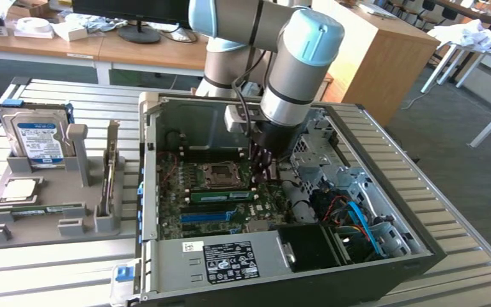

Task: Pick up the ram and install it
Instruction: 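Press down the ram until it locks into place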

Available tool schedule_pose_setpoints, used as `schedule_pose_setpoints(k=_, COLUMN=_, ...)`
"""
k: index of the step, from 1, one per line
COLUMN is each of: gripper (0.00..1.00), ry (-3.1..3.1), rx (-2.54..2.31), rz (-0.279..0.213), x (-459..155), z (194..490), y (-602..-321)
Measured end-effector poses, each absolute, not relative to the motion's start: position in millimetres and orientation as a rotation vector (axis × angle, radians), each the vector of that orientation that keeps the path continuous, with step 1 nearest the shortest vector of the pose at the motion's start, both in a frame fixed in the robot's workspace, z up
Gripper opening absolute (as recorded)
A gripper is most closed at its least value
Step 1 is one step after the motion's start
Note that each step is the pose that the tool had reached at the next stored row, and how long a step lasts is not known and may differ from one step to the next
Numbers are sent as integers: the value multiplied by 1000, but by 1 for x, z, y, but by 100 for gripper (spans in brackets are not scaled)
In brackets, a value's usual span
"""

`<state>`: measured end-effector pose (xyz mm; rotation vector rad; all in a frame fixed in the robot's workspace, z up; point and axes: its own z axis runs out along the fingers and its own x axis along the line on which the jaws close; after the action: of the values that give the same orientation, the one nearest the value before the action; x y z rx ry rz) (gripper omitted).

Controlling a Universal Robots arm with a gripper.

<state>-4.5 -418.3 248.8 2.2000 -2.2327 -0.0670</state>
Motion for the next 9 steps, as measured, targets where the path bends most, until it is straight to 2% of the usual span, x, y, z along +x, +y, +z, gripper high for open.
schedule_pose_setpoints(k=9, gripper=10, ry=-2233, rx=2199, rz=-67, x=-3, z=248, y=-415)
